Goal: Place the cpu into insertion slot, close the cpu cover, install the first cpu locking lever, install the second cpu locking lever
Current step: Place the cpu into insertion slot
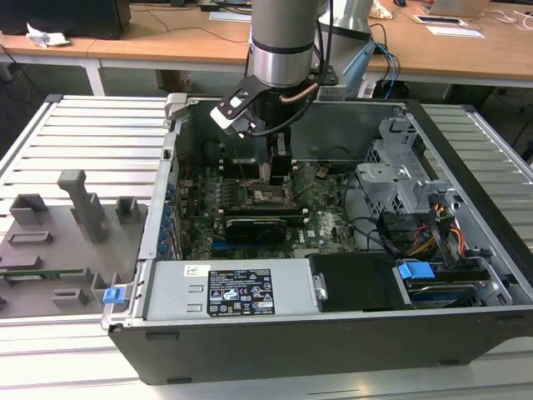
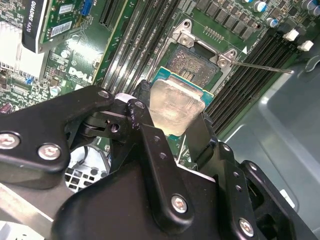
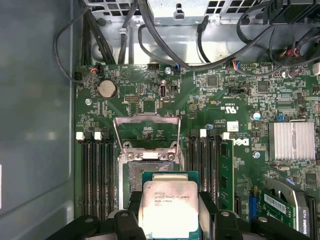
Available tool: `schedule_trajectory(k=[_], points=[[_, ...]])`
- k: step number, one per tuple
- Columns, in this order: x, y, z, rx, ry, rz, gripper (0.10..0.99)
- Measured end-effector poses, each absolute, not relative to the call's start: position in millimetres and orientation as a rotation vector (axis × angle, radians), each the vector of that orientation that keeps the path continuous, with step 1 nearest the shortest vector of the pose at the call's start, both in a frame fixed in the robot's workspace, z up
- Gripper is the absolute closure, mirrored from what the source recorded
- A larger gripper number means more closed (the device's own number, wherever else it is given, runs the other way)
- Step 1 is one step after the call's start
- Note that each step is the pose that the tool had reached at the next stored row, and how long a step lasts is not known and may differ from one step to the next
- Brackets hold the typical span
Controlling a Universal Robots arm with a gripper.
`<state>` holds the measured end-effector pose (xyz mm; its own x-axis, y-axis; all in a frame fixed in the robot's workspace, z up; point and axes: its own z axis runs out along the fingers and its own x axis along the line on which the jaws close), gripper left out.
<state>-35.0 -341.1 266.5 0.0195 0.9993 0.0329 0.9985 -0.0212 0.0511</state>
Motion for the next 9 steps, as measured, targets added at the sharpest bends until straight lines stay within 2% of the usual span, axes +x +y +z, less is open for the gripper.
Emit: schedule_trajectory(k=[9], points=[[-35.3, -340.9, 261.2, 2.232, 2.187, 0.089, 0.557]])
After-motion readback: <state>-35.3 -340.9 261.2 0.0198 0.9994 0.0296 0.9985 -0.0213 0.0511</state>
